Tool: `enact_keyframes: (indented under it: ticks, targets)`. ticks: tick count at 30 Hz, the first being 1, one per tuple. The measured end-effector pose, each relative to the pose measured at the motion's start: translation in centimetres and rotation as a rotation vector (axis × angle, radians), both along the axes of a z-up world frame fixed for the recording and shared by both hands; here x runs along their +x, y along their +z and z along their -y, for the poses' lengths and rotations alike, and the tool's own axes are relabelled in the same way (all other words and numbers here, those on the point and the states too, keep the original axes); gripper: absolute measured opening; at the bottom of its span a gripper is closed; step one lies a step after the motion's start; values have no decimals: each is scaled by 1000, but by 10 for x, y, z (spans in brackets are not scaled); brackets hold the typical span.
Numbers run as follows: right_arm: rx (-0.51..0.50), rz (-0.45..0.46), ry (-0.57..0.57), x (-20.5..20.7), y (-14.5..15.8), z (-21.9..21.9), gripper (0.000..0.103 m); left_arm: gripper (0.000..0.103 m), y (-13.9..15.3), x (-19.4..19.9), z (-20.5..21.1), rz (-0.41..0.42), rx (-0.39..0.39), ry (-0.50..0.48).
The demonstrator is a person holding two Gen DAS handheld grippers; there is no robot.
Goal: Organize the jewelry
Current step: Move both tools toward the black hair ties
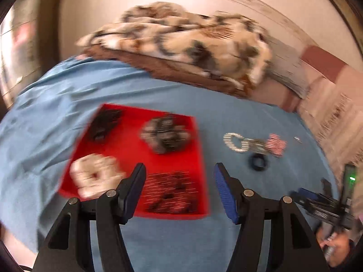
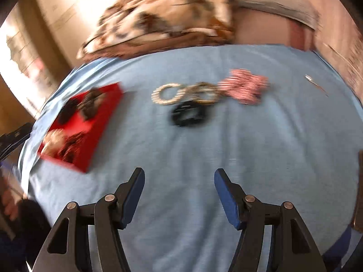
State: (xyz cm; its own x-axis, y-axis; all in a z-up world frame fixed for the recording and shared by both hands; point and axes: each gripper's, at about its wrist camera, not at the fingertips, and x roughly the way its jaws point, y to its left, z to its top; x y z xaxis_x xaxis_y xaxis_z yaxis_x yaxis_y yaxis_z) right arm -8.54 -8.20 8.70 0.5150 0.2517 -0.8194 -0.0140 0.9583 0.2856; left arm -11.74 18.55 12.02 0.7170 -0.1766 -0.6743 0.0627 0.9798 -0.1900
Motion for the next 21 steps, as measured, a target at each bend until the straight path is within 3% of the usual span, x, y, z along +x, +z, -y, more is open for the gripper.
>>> enact_keyframes:
  ticks: [6, 11, 17, 21]
  targets:
    - [2, 41, -76, 15, -4, 44, 68, 61, -5, 45, 73, -104, -44, -118]
    - [12, 65, -117, 34, -15, 72, 68, 61, -31, 85, 120, -159, 15, -148]
    - [46, 80, -148, 67, -32, 100, 68, 61, -66, 135, 139, -246, 41, -126]
    - [108, 64, -140, 83, -43, 105, 68, 61, -78, 140, 159, -256, 8, -213]
